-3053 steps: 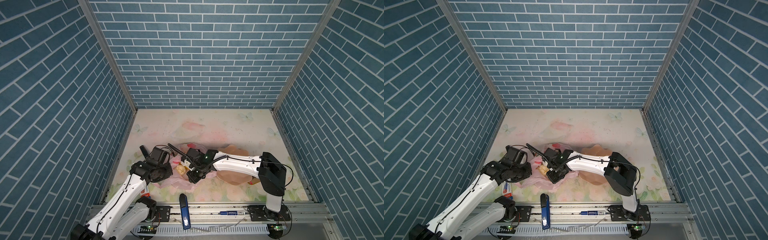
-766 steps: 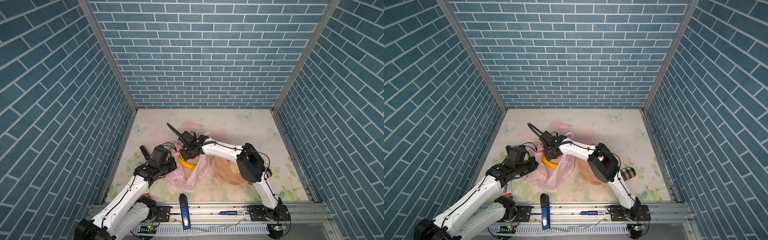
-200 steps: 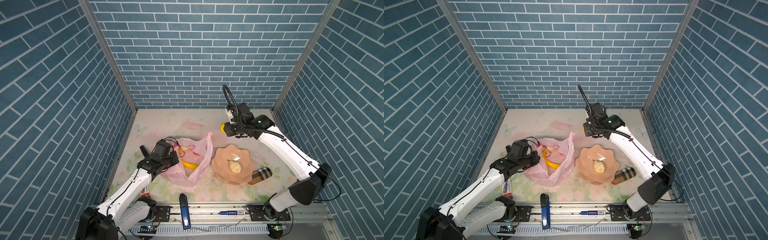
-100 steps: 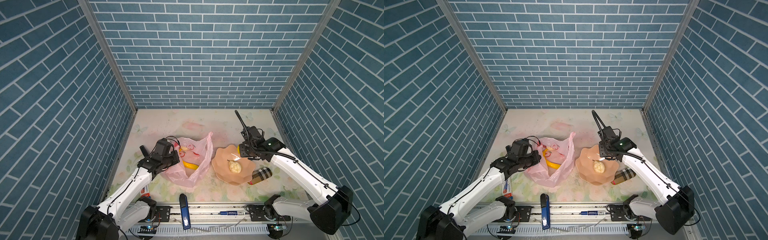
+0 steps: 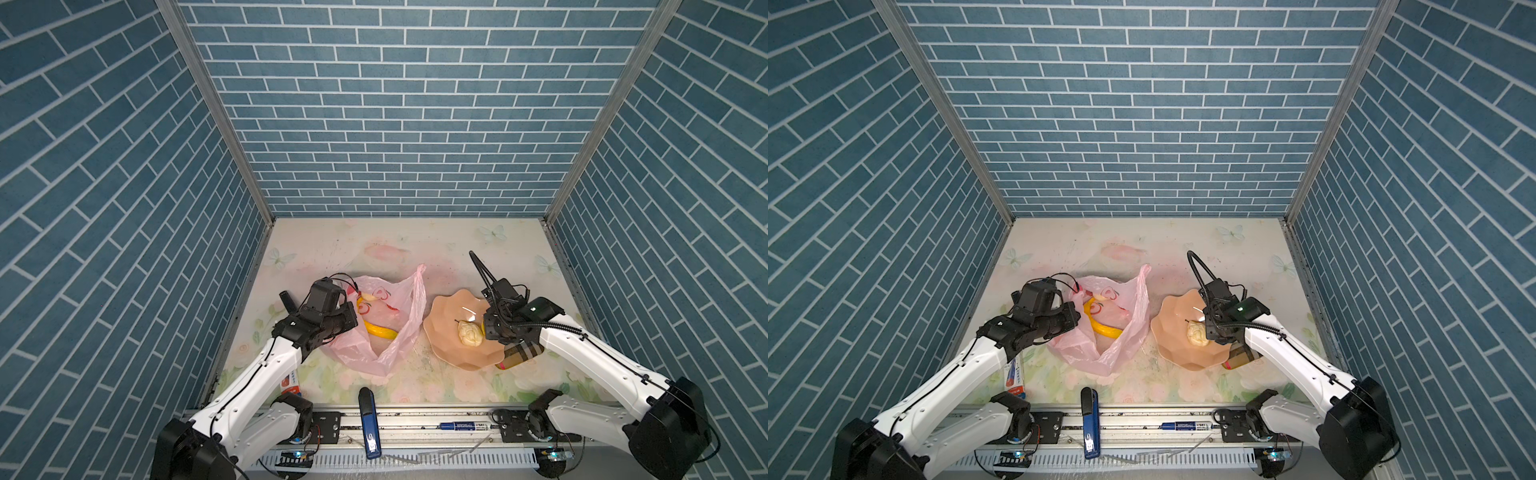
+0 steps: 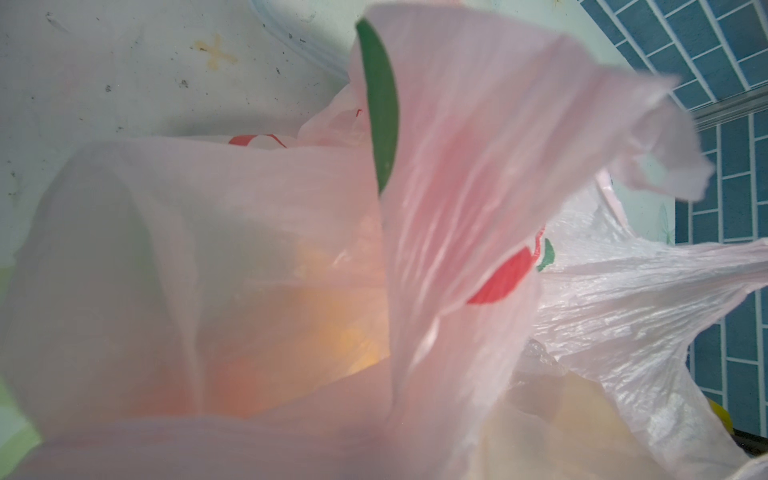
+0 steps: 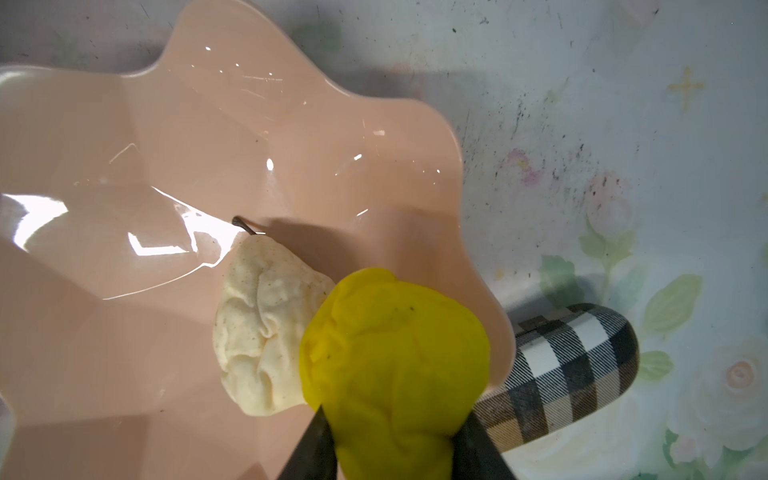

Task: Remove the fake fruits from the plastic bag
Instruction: 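Lower the lemon into the bowl beside the pear and open the right gripper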

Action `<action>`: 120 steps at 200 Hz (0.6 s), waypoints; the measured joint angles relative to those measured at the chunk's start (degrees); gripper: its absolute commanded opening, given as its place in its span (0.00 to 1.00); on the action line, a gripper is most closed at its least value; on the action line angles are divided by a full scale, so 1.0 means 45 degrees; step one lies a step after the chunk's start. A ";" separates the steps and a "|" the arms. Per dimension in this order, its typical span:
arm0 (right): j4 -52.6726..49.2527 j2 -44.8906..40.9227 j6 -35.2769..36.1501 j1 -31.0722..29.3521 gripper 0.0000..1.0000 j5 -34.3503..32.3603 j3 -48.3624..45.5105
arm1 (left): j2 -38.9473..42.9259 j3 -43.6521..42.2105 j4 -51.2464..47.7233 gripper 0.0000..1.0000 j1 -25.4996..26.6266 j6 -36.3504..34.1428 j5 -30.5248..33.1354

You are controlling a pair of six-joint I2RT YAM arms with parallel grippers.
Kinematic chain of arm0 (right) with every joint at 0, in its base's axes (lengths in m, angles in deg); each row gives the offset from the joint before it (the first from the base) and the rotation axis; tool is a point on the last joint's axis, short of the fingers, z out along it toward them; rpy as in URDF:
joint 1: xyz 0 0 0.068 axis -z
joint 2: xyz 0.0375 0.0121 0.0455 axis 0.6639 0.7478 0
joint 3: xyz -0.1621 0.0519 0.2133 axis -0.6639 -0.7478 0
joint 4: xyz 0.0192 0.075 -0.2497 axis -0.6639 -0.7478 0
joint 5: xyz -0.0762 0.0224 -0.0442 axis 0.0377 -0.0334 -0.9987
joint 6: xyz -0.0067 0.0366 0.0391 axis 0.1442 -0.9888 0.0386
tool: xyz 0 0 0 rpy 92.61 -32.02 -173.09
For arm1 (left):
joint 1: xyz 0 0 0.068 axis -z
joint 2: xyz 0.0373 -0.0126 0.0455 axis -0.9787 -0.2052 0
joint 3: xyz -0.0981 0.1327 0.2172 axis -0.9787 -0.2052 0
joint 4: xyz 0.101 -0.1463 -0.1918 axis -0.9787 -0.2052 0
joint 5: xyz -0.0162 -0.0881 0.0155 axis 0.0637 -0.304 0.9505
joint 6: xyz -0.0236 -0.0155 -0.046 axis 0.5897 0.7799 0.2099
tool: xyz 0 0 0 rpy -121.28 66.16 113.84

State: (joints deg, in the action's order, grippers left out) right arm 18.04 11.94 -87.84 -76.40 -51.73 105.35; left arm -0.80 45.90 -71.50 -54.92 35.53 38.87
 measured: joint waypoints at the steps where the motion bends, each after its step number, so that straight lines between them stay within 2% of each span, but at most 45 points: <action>1: 0.0019 0.0019 0.0000 0.0000 0.11 0.0005 -0.0015 | 0.0005 0.0000 -0.0005 0.01 0.0000 0.0000 0.0000; 51: 0.1049 0.0826 -0.0005 0.0000 0.16 0.0510 -0.0214 | 0.0053 0.0073 -0.0063 0.01 0.0000 0.0039 0.0107; 120: 0.1894 0.1447 -0.0010 0.0000 0.29 0.0889 -0.0714 | 0.0219 0.0073 -0.0219 0.01 0.0000 0.0049 0.0228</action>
State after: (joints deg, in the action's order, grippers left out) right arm 26.56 18.46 -87.88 -76.40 -47.73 102.14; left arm 0.19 46.22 -72.48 -54.92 35.75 39.89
